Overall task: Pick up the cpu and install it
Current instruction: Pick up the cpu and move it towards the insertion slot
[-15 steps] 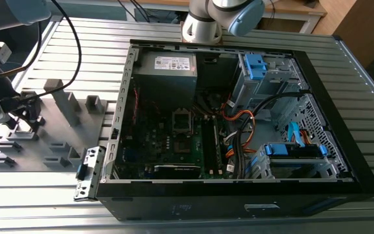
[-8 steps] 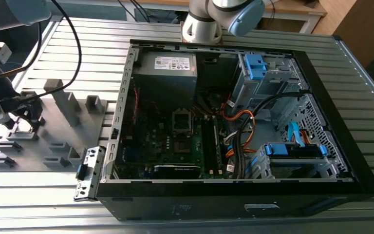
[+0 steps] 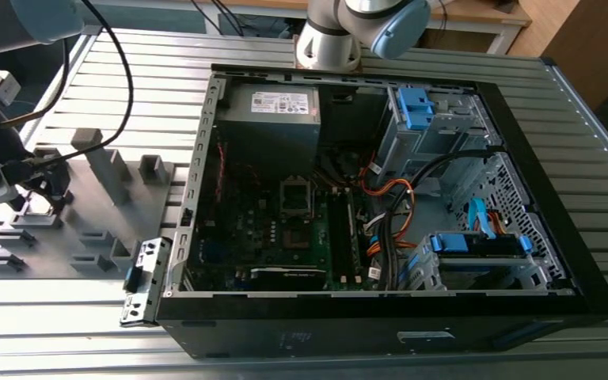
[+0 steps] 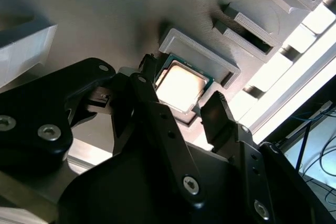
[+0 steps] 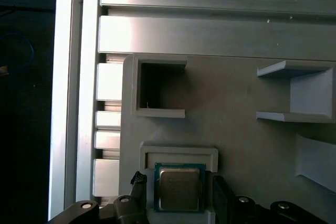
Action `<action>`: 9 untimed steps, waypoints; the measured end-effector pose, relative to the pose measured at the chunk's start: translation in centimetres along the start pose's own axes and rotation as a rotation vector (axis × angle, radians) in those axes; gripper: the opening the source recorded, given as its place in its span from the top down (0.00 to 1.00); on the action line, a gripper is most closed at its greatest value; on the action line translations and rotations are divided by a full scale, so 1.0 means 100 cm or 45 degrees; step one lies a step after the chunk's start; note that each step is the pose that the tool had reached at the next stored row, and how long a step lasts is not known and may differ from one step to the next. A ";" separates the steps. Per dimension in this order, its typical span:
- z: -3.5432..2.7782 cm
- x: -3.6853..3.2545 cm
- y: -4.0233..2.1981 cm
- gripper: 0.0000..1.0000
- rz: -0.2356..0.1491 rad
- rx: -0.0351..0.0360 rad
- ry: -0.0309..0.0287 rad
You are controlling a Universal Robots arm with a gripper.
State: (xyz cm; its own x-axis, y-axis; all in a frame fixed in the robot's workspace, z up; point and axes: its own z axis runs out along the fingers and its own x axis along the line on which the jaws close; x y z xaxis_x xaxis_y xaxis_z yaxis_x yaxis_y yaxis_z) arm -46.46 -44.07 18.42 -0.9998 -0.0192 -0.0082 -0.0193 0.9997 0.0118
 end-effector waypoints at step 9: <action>0.0001 0.0000 0.0000 0.53 0.000 0.0001 0.0001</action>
State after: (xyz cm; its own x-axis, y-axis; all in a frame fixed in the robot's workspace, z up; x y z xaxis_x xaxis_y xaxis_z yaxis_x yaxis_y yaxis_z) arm -46.47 -44.07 18.41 -0.9998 -0.0192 -0.0081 -0.0193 0.9997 0.0117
